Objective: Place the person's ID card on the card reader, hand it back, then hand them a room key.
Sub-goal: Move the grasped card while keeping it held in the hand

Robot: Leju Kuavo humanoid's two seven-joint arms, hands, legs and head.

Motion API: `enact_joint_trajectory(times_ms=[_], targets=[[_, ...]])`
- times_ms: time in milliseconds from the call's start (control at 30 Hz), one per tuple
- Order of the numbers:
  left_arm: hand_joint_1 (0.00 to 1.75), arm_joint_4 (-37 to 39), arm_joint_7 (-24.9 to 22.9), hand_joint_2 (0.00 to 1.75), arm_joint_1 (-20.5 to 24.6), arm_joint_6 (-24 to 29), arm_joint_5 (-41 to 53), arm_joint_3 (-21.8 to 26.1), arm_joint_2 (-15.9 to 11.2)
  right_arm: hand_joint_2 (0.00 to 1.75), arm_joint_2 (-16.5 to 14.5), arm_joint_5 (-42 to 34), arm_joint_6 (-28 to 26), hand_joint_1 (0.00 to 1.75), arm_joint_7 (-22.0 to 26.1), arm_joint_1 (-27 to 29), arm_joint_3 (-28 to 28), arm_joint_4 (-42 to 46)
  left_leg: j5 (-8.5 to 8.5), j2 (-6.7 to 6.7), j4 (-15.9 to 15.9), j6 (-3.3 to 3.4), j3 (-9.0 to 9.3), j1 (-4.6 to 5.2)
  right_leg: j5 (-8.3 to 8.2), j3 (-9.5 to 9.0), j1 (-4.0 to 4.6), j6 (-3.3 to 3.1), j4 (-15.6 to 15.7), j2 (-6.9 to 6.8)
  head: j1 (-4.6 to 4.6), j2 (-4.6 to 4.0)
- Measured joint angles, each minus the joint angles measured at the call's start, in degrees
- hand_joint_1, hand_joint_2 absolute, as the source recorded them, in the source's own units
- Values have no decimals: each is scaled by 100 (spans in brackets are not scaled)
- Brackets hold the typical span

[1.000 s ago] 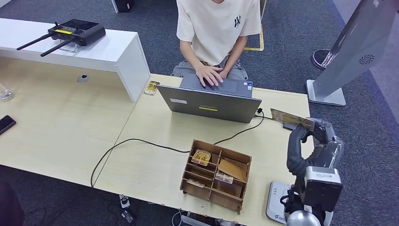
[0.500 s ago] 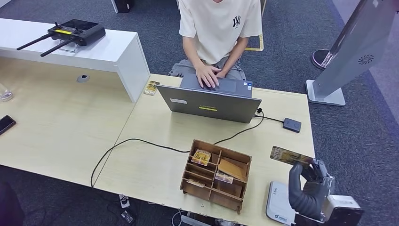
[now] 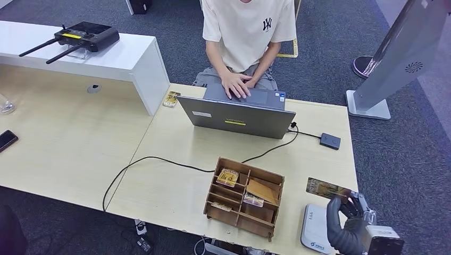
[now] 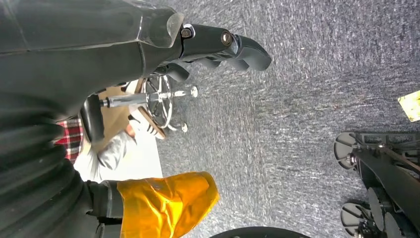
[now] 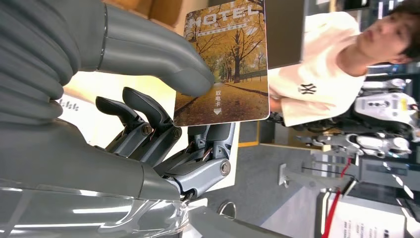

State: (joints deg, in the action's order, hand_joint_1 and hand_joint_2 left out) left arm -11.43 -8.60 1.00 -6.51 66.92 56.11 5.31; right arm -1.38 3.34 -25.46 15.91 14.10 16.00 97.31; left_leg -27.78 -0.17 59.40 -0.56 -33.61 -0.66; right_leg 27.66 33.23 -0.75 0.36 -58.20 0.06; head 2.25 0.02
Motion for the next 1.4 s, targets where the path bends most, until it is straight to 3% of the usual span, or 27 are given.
enact_joint_trajectory(times_ms=[900, 1400], targets=[[0, 0, -66, 175, 0, -66, -10, 221, -7, 175, 749, 1081, -89, 175, -1222, 33, 124, -352, 0, -1, 0, 0, 0, 1, 0, 0, 0, 0, 1, 0, 1, 0], [0, 0, -99, 175, -4, -105, 37, 306, -14, 175, 1148, 1524, 200, 175, -1809, 207, 119, -540, -1, -1, 0, 1, -1, 1, 0, 0, 0, 0, 2, 0, 1, 0]])
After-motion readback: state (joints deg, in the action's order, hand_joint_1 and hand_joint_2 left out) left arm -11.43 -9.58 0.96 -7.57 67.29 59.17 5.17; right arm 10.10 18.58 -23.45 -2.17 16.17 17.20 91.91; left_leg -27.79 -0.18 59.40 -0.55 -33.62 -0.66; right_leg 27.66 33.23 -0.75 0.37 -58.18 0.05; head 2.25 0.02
